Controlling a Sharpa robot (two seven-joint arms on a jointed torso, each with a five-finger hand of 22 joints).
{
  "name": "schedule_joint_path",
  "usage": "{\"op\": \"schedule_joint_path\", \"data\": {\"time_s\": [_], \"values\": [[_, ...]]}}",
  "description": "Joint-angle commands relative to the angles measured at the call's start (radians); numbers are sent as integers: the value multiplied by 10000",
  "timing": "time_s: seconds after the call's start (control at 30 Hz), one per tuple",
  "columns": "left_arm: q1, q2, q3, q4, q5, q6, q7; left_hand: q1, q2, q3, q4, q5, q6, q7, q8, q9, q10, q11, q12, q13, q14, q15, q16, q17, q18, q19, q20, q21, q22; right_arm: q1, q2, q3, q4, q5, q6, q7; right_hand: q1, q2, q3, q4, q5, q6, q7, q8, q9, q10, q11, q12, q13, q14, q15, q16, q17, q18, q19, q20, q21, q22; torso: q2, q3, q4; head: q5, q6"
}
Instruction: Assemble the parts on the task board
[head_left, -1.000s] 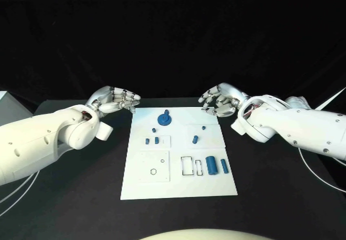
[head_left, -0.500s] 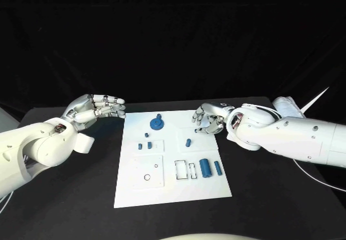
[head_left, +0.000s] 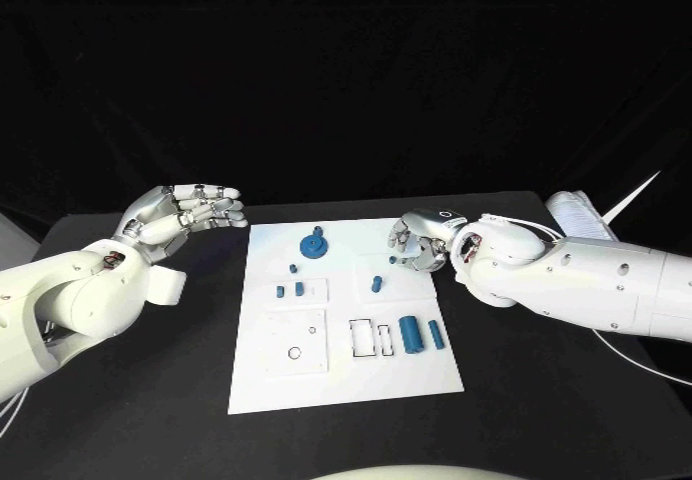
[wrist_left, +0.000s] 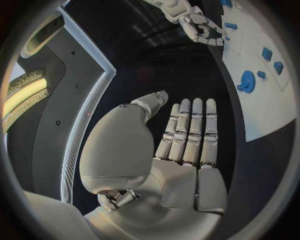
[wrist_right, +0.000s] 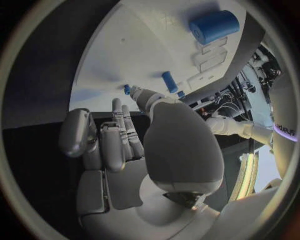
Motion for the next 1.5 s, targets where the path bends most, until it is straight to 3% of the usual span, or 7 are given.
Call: {"op": "schedule_joint_path", "data": {"time_s": [0.03, 0.23, 0.43, 0.63, 1.17, 1.5], "values": [[-4, -2, 5, -55, 495, -224, 246, 24, -13, 12, 63, 0, 75, -4, 38, 17, 56, 1, -35, 9, 87, 20, -41, 10, 116, 97, 11, -30, -18, -49, 65, 0, -24, -164, -314, -258, 15, 135, 116, -23, -21, 36, 80, -33, -13, 61, 38, -66, -51, 348, 68, -59, -7, 120, 1, 52, -12, 48, 14, 1, -6, 45, -12], [-4, -10, 5, -110, 593, -249, 177, 19, -20, 11, 73, 5, 94, 41, 53, 20, 28, 17, -85, 0, 70, 31, -99, 12, 118, 123, 9, -62, -43, -144, 174, 1, -118, 23, -308, -204, 150, 263, 511, -212, 242, 272, 42, 76, 16, 423, -18, -4, -226, 360, 18, -46, 10, 120, 44, 36, 17, 80, 25, 15, -11, 64, -53], [-3, 12, 5, -129, 609, -202, 74, 21, -4, 14, 84, 1, 137, 64, 84, 30, 32, 26, -108, 0, 73, 37, -134, 18, 117, 143, 9, -87, -62, -255, 272, 1, -222, 100, -202, -177, 179, 376, 1022, -521, 73, 625, 22, 232, 77, 1040, -126, 17, -361, 347, -85, -84, -52, 102, 104, -48, 111, 165, 25, 4, -7, 68, -135], [-3, 35, 5, -134, 592, -167, 30, -21, -15, -17, 118, -30, 149, 82, 99, 33, 47, 38, -123, 3, 89, 44, -160, 28, 118, 166, 10, -111, -82, -306, 354, 1, -291, 117, -152, -140, 119, 343, 1081, -570, 65, 653, 21, 236, 82, 1058, -121, -66, -415, 307, -88, -179, -203, 139, 34, -58, -89, 61, 26, 13, -39, 98, -146], [-3, 65, 5, -98, 545, -209, -15, 6, -21, -60, 130, -38, 140, 115, 127, 33, -76, 87, -243, -8, -2, 91, -287, 37, 119, 251, 8, -179, -138, -470, 673, 2, -474, -38, -145, -129, -33, 357, 1219, -685, 22, 832, -39, 313, 132, 1162, -142, -266, -556, 306, -88, -193, -206, 158, -18, -80, -216, 16, 4, 2, 7, 42, -179], [-3, 76, 5, -94, 544, -261, -41, 38, -1, -65, 121, -30, 143, 124, 144, 35, -119, 101, -272, -7, -50, 108, -310, 36, 122, 294, 4, -189, -151, -538, 773, 0, -482, -386, 322, -395, -179, 398, 1259, -829, -72, 1176, -136, 537, 255, 1260, -195, -458, -689, 337, -150, -135, -117, 163, -40, -112, -271, 17, 9, 4, -12, -3, -202]]}}
